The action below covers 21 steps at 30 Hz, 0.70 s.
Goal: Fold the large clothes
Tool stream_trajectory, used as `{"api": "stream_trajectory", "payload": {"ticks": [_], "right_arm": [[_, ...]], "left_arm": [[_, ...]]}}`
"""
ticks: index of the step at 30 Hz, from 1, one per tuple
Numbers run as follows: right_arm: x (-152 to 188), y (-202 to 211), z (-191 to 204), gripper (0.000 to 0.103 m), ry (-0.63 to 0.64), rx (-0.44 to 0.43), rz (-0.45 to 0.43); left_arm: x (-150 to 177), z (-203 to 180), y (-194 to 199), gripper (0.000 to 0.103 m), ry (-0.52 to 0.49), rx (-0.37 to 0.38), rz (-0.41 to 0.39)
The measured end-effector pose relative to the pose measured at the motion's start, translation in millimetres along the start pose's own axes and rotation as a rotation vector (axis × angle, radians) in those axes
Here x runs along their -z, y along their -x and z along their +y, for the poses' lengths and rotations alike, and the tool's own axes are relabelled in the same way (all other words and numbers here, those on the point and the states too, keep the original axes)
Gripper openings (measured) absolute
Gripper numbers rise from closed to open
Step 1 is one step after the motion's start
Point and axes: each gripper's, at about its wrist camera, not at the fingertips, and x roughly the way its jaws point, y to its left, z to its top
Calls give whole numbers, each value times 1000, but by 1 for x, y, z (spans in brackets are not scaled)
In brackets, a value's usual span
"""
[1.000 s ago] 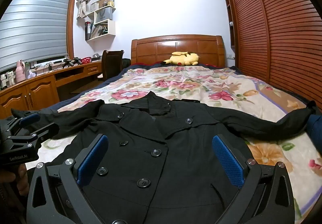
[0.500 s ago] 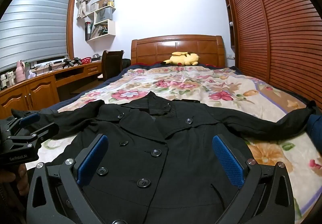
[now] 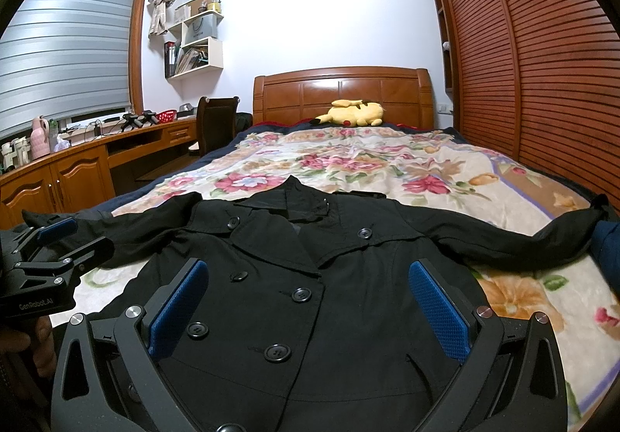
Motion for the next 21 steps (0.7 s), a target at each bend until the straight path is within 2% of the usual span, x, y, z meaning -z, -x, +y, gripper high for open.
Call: {"api": "stream_trajectory", "payload": {"ticks": [7,12,21], "right_arm": [[0,1,3,103,22,-7,6],[0,6,15,103,48,-48,4],[-2,-11,19,103,75,-121,33]], "left_arm": [[2,4,1,103,4,-2,4],[3,6,3,103,3,-4,6],[5,35,1,103,11,-61,49]]}}
